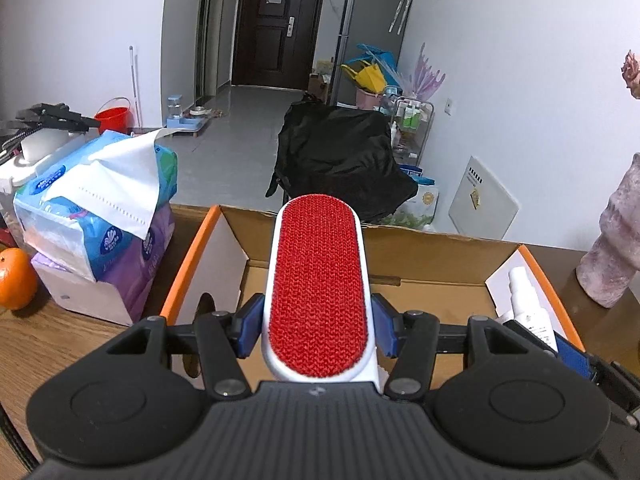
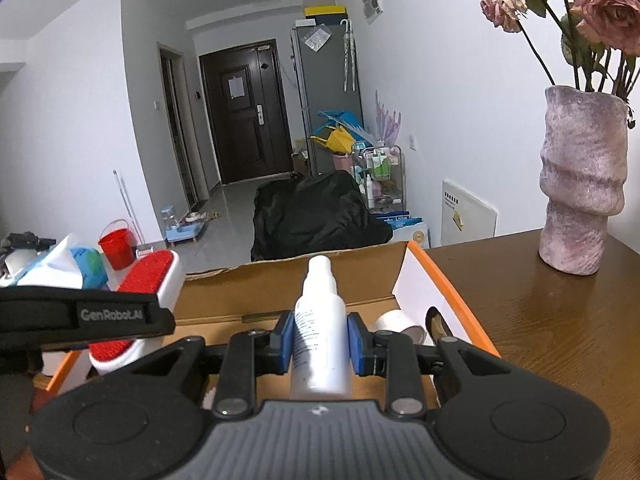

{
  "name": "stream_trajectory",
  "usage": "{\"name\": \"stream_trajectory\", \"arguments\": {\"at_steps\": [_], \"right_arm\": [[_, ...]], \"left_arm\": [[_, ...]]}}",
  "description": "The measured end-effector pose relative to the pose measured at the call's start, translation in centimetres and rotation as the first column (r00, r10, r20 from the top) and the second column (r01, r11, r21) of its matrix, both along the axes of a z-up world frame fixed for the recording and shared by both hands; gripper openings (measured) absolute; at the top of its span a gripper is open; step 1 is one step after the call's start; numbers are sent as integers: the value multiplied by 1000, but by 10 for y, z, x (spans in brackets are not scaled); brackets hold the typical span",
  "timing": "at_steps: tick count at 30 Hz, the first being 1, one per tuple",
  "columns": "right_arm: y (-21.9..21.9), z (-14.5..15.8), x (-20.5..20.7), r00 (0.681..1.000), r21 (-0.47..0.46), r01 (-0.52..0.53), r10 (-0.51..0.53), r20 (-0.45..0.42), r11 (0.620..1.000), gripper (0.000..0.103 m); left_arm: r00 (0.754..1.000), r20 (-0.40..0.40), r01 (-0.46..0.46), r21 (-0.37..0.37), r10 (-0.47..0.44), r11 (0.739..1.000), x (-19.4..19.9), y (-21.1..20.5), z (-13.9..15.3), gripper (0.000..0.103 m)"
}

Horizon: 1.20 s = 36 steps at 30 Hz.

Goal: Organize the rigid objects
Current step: 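Open both grippers to drop the lint brush and spray bottle into the box, then withdraw the left tool toward the green spray bottle while the right tool approaches the translucent container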

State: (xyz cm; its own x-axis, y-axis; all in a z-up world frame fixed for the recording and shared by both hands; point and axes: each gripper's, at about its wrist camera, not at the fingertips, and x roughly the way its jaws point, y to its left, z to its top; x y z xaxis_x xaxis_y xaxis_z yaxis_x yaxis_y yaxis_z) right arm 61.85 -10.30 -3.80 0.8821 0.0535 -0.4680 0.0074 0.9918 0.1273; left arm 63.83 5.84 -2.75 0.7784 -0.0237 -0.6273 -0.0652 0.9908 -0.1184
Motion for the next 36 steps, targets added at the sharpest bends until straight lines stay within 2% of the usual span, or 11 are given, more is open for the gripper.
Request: {"name": "stream_trajectory", "arguments": {"at_steps": [1,3,4,5,6,7,8,12,19,36], "right_arm": [[0,-1,0,1000,-8,-4,4,-9,1000,27],[0,-4,1,999,-20,14,-14,-35,1000,27],[0,-5,1,999,-31,26,-28,-46,999,36],[1,-6,1,998,-41,31,-33,-60,999,46],[2,-6,1,997,-46,34,-37,-67,998,75],[3,-5,-1,997,-50,35,-38,-64,998,98],[5,-4,-4,998,-59,34,-37,-48,998,102],[12,1,-12,999,-73,8,-11,-32,997,103],[14,5,-19,1000,-82,-2,0,-25,997,103],[7,15,-80,999,-118,-41,43,18,992,103]], "left_arm": [[1000,-4,-4,10,4,1000,0,0,0,58],[1000,-2,-17,26,17,1000,-2,2,4,70],[1000,10,-16,27,16,1000,-5,3,6,90],[999,24,-23,29,22,999,-9,5,9,103],[999,42,-37,36,35,999,-14,7,13,103],[998,45,-41,42,39,998,-17,9,17,103],[998,46,-41,40,39,998,-19,11,19,103],[999,41,-35,9,34,999,-22,17,21,103],[997,56,-46,29,44,999,-31,16,22,103],[985,170,-34,63,23,997,-109,22,38,103]]}}
